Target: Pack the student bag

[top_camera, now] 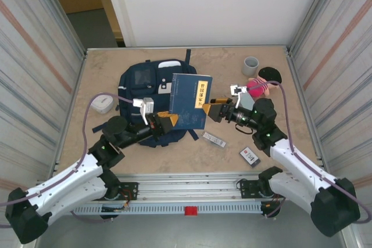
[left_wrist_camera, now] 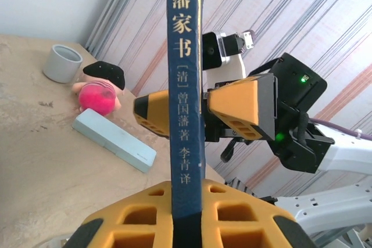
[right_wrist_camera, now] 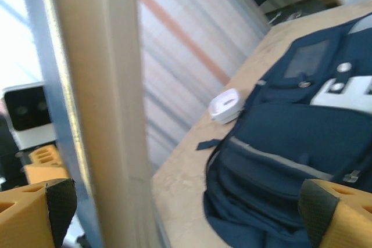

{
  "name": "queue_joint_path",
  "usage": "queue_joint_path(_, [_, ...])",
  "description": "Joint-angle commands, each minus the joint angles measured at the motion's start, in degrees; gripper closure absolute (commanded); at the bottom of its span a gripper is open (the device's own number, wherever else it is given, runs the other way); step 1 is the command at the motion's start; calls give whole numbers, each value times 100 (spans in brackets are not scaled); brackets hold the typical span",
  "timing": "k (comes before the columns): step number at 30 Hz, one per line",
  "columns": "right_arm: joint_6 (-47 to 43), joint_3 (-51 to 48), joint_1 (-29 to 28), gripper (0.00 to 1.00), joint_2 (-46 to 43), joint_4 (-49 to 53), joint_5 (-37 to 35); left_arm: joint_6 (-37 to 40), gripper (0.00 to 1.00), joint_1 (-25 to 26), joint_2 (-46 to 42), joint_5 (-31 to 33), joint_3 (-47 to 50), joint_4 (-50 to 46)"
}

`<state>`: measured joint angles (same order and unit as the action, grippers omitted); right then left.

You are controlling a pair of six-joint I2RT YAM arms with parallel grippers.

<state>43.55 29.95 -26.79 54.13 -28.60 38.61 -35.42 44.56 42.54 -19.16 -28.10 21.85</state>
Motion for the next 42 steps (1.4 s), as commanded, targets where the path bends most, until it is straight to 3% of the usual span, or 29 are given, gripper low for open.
queue_joint_path(1, [141,406,-139,1,229,-510,907,-169,100,-61,37,-351,-125,540])
queue_joint_path(7, [241,462,-255,0,545,-716,1192,-280,100,-58,189,-307,-119,884])
queue_joint_path(9, [280,476,-249,5,548,-798,1315,-201,100,-70,175,-152,-196,620])
queue_joint_path(14, [215,344,-240,45,297,-938,1171,-104,100,-81,-4,511,-130,195])
queue_joint_path(24, [-108,449,-266,94,-27,-694,838,-47,99,-123,-97,747,-122,-259])
queue_joint_path(26, [-278,450,-283,98,-65,-637,740,39,92,-123,-111,799,-213,-485])
queue_joint_path(30, [-989,496,-357,100,-223,-75,336,536,56,-127,-137,1107,-734,-1723])
queue_joint_path(32, [-1708,593,-433,100,-301,507,24,996,44,-124,-163,1322,-1195,-2611])
queue_joint_path(35, [-3003,815,-640,100,-307,1547,-690,1886,36,-128,-210,1507,-1984,-3937])
queue_joint_path(37, [-3818,836,-903,100,-288,1891,-1241,2659,38,-127,-185,1322,-2490,-4750])
queue_joint_path(40, [-4620,690,-1562,100,-315,1883,-2071,3972,37,-128,49,771,-3212,-6040])
queue_joint_path(42, [-5020,536,-1929,100,-331,1734,-2408,4747,30,-114,227,780,-3578,-6854])
